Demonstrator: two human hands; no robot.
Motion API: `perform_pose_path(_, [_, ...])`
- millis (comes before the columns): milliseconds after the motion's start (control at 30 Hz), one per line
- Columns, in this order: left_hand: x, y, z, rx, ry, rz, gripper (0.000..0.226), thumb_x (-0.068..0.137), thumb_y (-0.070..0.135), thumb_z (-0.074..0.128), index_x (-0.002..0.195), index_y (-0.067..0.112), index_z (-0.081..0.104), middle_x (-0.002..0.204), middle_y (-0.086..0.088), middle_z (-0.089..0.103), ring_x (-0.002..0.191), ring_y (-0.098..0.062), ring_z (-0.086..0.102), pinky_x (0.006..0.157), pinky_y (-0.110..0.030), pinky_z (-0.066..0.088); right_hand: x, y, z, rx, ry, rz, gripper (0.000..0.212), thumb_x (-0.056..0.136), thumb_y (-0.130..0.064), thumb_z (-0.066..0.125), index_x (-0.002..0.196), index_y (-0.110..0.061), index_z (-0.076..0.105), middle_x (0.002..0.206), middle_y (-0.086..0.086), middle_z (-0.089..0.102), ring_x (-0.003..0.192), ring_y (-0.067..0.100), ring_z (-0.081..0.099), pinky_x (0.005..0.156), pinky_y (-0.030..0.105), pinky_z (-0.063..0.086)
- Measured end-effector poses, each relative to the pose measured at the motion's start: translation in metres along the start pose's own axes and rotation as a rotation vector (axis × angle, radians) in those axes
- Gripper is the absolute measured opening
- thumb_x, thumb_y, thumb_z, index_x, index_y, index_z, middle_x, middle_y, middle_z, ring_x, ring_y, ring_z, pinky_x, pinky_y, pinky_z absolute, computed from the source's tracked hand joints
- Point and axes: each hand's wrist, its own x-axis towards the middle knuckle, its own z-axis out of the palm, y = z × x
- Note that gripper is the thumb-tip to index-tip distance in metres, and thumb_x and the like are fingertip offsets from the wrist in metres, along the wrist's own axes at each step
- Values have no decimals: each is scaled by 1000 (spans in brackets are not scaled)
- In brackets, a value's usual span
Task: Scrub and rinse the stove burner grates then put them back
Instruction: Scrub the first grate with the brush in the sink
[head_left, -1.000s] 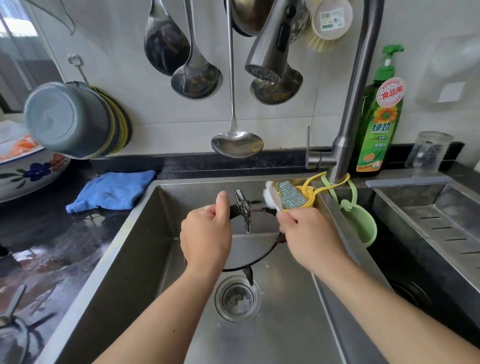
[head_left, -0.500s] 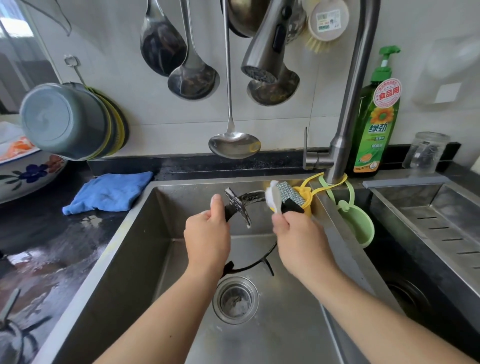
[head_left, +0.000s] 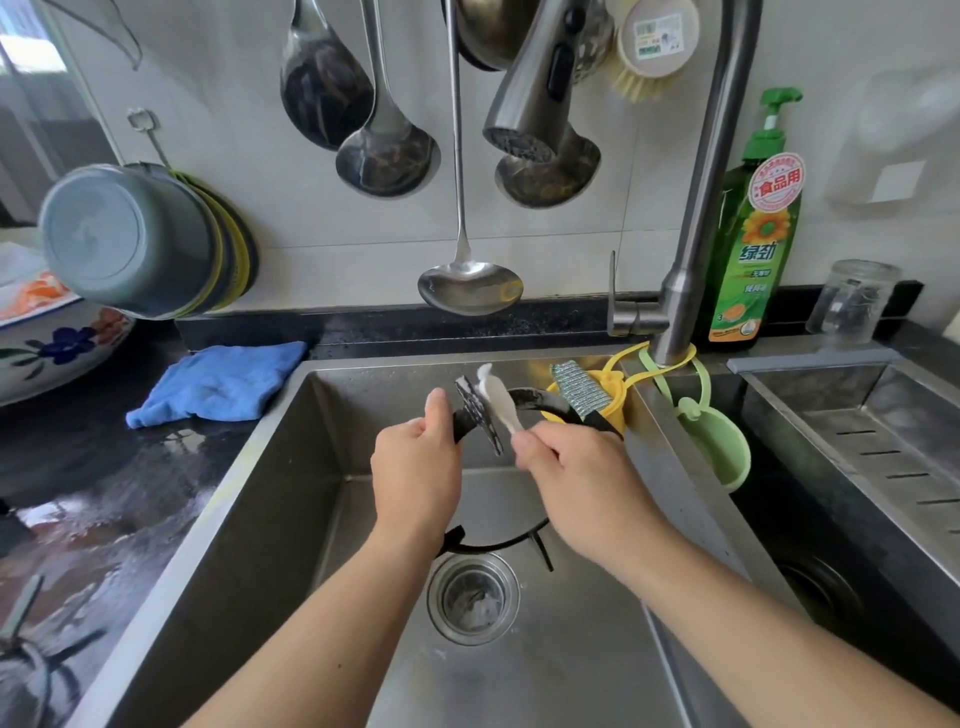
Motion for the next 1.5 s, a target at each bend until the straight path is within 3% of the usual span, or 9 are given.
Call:
perform_pose_path(133, [-5,1,2,168,-44,102,67,99,50,48,43,15,38,40,3,33,49,-23,33,54,-35,32,4,3,-7,149,16,51,42,105,-38,43,74,-20,65,58,-11,57,53,3,48,52,26,35])
perform_pose_path(333, [8,-1,-9,135,72,-23,69,97,44,51,38,14,34,36,3,29,50,-25,32,58,-39,33,-8,5,-6,359,-278,92,46,105,-38,44,77,-10,67,51,-8,41,45,10,33,50,28,28])
perform_pose_path(533, [2,1,-2,191,13,-2,71,99,51,47,37,17,38,40,3,31,51,-27,34,57,-37,34,3,4,-6,339,-164,101,43,105,-38,44,76,-14,67,53,-8,44,48,10,38,51,29,30])
perform_pose_path(667, [9,-7,-7,202,39,-99,70,98,50,47,38,14,43,47,-1,37,55,-29,38,60,-39,35,-7,8,-10,130,-181,78,44,102,-44,47,74,-15,65,53,-5,42,49,12,37,53,30,31])
perform_pose_path(767, [11,-10,-6,154,10,-166,60,99,49,43,50,15,44,54,-3,46,59,-30,46,64,-40,42,-17,6,-12,-59,-65,31,45,101,-47,46,71,-15,58,53,-3,42,52,14,38,51,32,30])
perform_pose_path(900, [-6,-3,4,137,-100,-133,56,100,45,39,54,13,48,55,0,53,60,-28,50,64,-37,42,-20,-9,-2,-278,-70,12,37,104,-40,43,71,-23,42,66,-5,49,60,12,44,51,33,35])
perform_pose_path(1000, [-12,0,8,184,-127,-65,49,100,40,38,70,10,64,73,-5,67,77,-30,62,71,-39,45,-15,-15,6,-399,-23,56,26,106,-36,39,84,-24,45,72,-6,46,63,16,43,47,30,29])
perform_pose_path(1200, [-21,-5,18,301,-218,6,37,102,29,45,83,7,69,65,-3,60,61,-26,52,54,-31,37,-5,-11,-2,-498,81,65,24,105,-36,39,93,-22,54,73,-5,47,66,21,48,52,31,34])
perform_pose_path(1500, [-13,-5,13,256,-176,-55,36,103,27,45,83,7,66,68,-5,60,63,-26,50,56,-32,36,-5,-11,-8,-458,-95,186,23,104,-35,45,88,-23,56,74,-4,49,61,9,43,45,26,26])
